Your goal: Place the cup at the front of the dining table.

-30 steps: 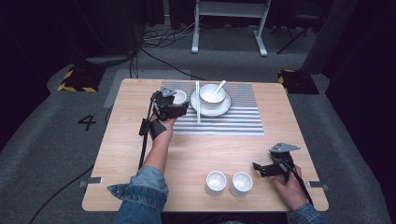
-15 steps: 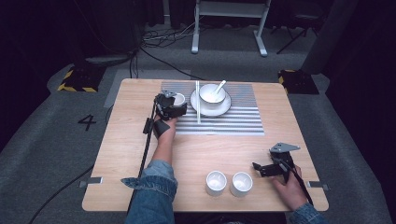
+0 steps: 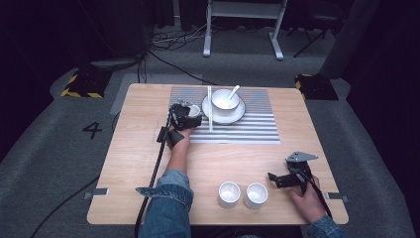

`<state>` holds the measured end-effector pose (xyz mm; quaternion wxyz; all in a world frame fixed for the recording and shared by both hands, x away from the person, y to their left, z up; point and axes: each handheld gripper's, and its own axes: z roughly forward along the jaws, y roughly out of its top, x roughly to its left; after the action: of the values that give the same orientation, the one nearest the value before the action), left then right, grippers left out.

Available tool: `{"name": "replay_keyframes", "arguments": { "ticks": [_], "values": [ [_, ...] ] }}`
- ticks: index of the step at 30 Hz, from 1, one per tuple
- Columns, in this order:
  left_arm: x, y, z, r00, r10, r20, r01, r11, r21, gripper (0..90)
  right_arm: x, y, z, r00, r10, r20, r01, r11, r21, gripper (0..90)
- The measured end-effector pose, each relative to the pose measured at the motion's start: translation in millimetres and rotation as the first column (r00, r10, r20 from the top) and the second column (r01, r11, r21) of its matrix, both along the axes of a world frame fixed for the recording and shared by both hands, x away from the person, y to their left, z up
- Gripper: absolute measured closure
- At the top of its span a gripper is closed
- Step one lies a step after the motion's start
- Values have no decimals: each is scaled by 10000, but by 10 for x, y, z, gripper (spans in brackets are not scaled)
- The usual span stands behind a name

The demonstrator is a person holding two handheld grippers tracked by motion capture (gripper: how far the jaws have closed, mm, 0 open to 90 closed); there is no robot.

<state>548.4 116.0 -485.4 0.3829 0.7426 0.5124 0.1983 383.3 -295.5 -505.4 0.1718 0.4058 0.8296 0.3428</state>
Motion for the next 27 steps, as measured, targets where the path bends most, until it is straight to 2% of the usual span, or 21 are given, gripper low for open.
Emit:
{"name": "replay_keyframes", "arguments": {
  "ticks": [2,5,10,18,24,27],
  "values": [
    [-6,-13,-4,10000,65,70,-65,10000,3,266,0,0,0,10000,1,2,-1,10000,-2,4],
    [-17,-44,-3,9998,-133,156,126,9989,448,266,0,0,0,10000,0,2,0,10000,1,4],
    [-42,-36,-16,9996,-248,162,238,9979,606,265,0,0,0,10000,0,1,0,10000,2,4],
    [-47,-26,-26,9995,-261,165,252,9983,530,263,0,0,0,10000,-2,2,2,10000,0,4],
    [-39,-35,-41,10000,-96,11,96,9991,402,255,0,0,0,10000,-1,2,1,10000,1,4],
    [-43,-30,-22,9999,30,118,-34,9994,332,214,0,0,0,10000,-3,2,3,10000,0,4]
  ]
}}
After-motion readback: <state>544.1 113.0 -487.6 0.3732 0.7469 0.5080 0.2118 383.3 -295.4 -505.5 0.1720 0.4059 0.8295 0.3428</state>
